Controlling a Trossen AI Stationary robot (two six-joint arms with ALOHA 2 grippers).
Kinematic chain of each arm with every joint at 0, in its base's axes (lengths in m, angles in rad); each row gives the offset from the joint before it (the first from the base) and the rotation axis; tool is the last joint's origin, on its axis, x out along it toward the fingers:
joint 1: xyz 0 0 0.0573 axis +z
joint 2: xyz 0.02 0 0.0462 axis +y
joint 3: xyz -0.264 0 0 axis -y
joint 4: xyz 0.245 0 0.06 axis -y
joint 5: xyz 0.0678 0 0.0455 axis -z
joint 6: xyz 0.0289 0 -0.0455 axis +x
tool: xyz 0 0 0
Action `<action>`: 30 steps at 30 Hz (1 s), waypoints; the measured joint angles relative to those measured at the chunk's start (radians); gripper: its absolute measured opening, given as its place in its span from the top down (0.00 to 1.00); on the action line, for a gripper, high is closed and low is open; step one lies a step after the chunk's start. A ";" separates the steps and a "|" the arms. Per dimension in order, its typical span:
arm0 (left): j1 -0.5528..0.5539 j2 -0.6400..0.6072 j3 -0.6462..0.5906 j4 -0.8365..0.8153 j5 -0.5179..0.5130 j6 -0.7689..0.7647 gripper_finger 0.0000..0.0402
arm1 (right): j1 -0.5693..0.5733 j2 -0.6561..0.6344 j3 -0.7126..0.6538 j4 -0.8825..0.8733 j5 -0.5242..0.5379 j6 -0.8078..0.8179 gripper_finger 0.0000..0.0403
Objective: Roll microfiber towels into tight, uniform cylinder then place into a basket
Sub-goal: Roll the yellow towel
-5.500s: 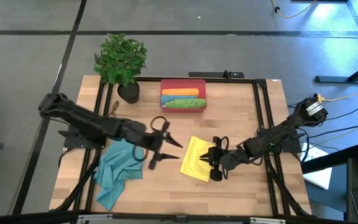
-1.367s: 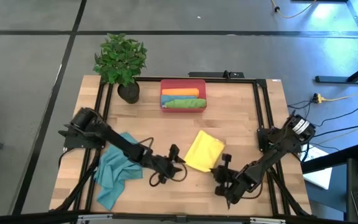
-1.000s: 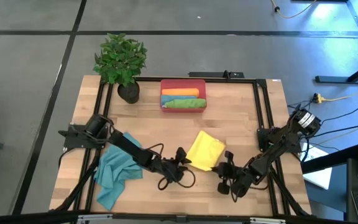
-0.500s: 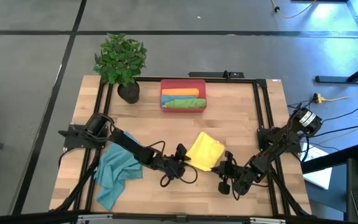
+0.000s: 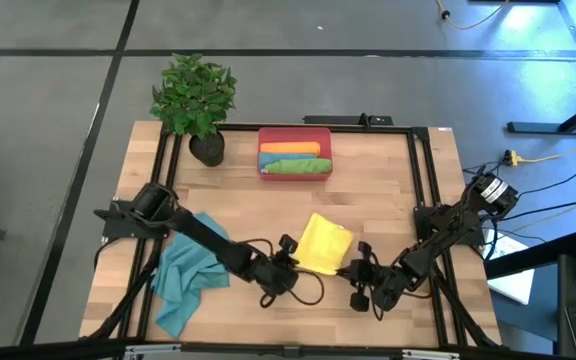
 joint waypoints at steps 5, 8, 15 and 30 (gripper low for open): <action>-0.013 0.003 0.120 -0.220 0.012 -0.138 1.00 | 0.008 0.001 0.049 -0.026 -0.034 -0.102 0.79; -0.011 0.001 0.171 -0.291 0.025 -0.214 1.00 | 0.017 0.001 0.103 -0.074 -0.036 -0.136 0.66; 0.018 0.001 0.234 -0.320 0.181 -0.441 1.00 | 0.018 0.001 0.233 -0.211 -0.039 -0.180 0.41; 0.079 0.001 0.242 -0.307 0.363 -0.602 1.00 | 0.011 0.082 0.256 -0.276 0.000 -0.127 0.43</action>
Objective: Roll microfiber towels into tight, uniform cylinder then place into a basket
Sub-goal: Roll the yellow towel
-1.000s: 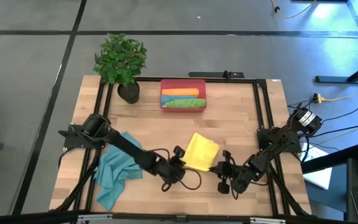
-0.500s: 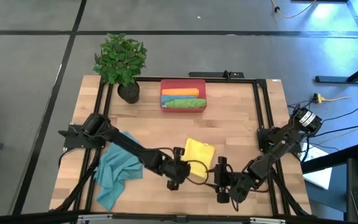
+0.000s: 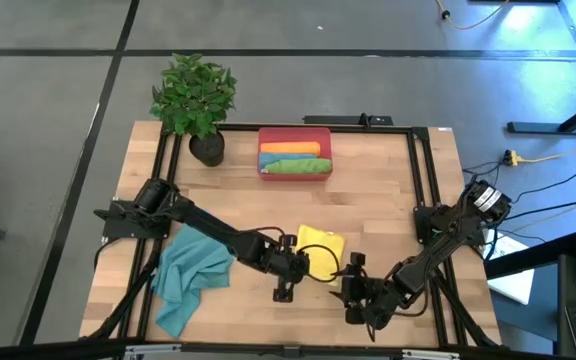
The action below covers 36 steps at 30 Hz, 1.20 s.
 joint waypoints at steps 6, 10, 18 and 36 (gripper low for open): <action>0.046 0.000 -0.044 0.068 0.110 0.000 1.00 | -0.020 0.026 0.000 -0.003 0.001 0.006 0.54; 0.077 0.000 -0.085 0.124 0.191 0.001 1.00 | -0.027 0.025 0.000 -0.002 0.012 0.003 0.61; 0.135 0.009 -0.106 0.132 0.236 0.002 1.00 | -0.038 0.025 0.000 -0.016 0.050 0.028 0.72; 0.159 0.088 -0.103 0.232 0.322 0.039 1.00 | -0.110 0.035 -0.035 0.106 0.012 0.031 0.89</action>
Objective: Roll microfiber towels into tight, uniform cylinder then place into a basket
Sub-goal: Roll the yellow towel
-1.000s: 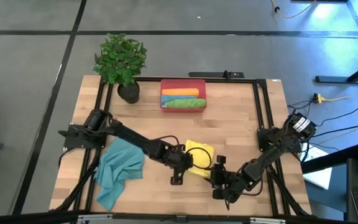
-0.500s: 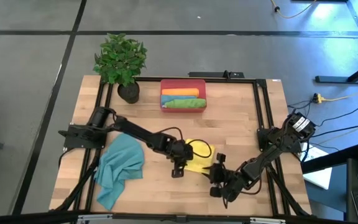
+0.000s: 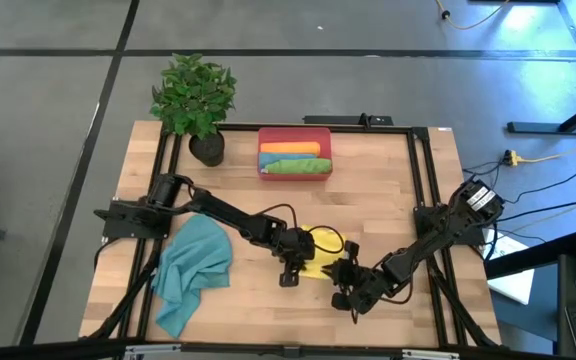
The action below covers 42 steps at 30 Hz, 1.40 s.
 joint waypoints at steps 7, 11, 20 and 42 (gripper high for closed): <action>-0.001 0.002 -0.001 0.013 -0.009 0.026 0.99 | -0.030 0.067 -0.016 -0.007 -0.086 0.054 0.96; -0.003 0.002 -0.001 0.013 -0.019 0.090 0.93 | -0.034 0.088 -0.014 -0.004 -0.090 0.071 0.99; -0.015 -0.116 -0.004 -0.065 -0.201 0.213 0.72 | -0.037 0.088 -0.013 -0.026 -0.111 0.097 0.97; -0.246 0.032 -0.001 0.079 -0.624 0.788 0.58 | -0.079 0.088 -0.014 -0.046 -0.192 0.159 0.98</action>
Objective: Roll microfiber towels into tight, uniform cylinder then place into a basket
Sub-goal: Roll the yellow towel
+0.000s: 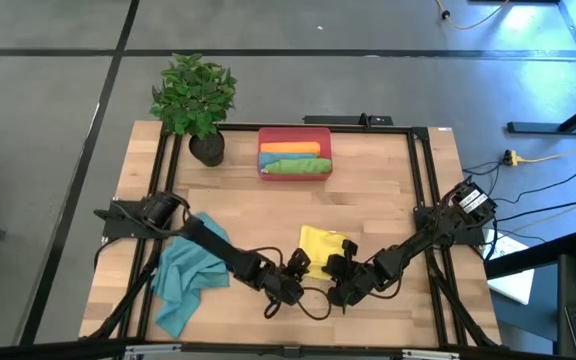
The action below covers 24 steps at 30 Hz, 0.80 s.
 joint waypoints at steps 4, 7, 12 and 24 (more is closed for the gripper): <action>0.013 0.015 0.004 0.006 -0.004 0.015 0.59 | 0.000 0.001 0.000 0.001 -0.002 0.007 0.97; 0.027 0.024 0.005 0.008 -0.006 0.012 0.62 | -0.001 0.001 0.000 0.001 -0.006 0.007 0.98; 0.057 0.026 0.004 -0.006 -0.005 -0.007 0.70 | -0.001 0.001 -0.001 0.005 -0.008 0.007 0.99; 0.076 0.026 0.001 -0.025 0.043 -0.092 0.99 | -0.001 -0.034 -0.007 -0.010 0.031 -0.084 0.95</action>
